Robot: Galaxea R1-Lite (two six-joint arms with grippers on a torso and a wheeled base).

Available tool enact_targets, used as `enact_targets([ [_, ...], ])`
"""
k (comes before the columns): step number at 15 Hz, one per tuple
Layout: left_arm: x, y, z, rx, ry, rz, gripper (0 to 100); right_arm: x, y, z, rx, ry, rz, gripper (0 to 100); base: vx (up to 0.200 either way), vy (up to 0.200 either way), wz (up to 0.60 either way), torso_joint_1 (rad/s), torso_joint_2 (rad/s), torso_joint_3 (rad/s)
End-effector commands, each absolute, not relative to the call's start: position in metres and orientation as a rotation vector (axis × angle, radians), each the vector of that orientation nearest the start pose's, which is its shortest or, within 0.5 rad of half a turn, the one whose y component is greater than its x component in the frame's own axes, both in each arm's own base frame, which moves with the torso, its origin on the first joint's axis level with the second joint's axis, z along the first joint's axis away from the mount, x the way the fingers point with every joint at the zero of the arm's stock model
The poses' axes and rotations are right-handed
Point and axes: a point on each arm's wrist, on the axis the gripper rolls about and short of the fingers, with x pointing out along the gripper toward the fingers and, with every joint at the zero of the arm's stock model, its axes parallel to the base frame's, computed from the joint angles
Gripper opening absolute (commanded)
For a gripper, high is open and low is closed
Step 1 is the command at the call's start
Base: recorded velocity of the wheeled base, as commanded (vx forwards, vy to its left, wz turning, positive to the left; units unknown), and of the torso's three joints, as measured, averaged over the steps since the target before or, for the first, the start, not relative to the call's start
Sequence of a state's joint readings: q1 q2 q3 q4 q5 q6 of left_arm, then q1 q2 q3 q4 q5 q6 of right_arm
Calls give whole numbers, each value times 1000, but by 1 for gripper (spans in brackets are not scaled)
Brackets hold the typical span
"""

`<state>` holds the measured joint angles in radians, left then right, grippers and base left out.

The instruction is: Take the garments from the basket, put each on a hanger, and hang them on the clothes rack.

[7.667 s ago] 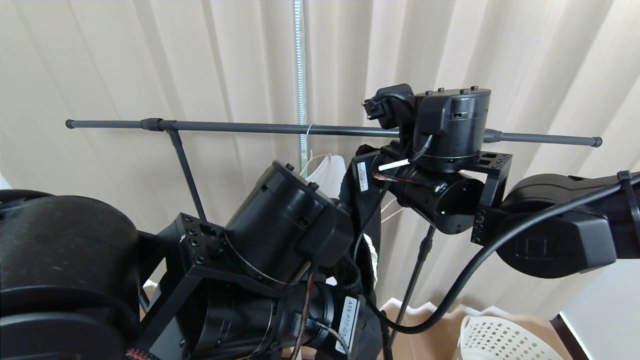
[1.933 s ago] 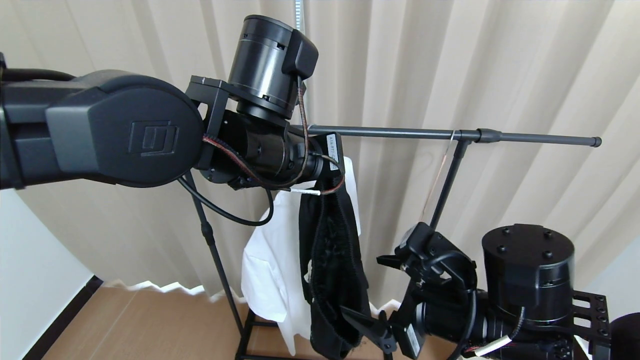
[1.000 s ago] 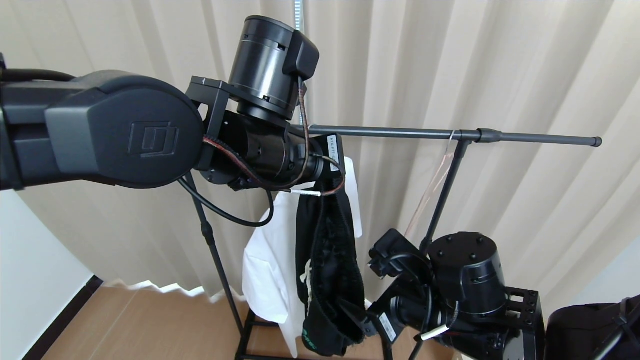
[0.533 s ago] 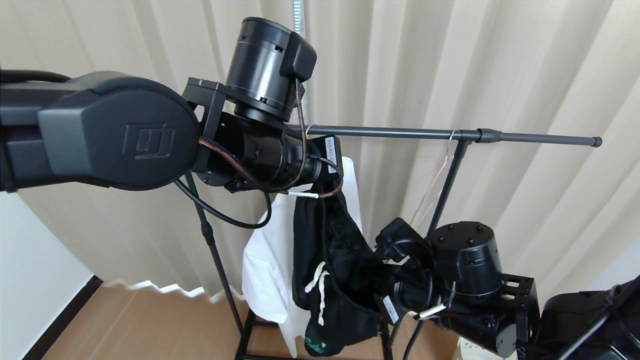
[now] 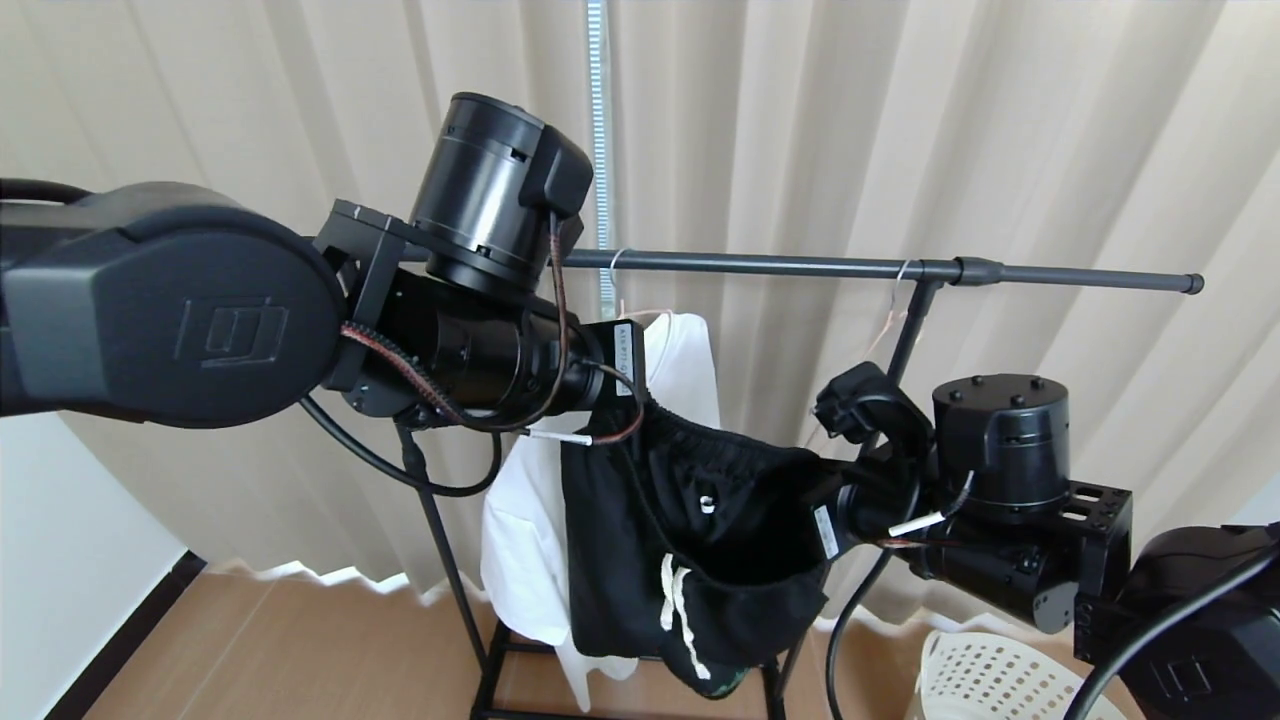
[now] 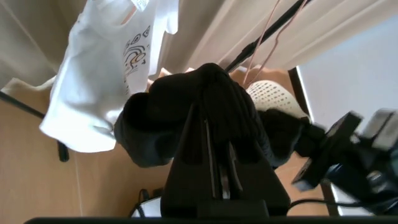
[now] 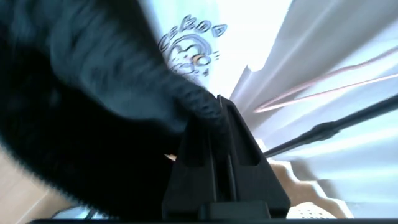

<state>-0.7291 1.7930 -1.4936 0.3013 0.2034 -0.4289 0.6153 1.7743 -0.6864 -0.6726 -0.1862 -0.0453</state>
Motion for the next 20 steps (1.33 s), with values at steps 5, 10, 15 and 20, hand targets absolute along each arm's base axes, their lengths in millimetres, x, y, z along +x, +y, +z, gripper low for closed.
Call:
enact_targets([
  [5,235,-220,229,-66,725,-388,0,247,163,150,-194,321,417,0,0,0,0,0,0,0],
  [10,217,-220,214,-15,778,-409,100,246,158,158,-185,297,405,0,0,0,0,0,0,0],
  [15,198,-211,214,86,765,-474,100,245,151,163,-192,280,389,0,0,0,0,0,0,0],
  [20,206,-216,206,162,712,-517,100,224,120,164,-447,243,369,0,0,0,0,0,0,0],
])
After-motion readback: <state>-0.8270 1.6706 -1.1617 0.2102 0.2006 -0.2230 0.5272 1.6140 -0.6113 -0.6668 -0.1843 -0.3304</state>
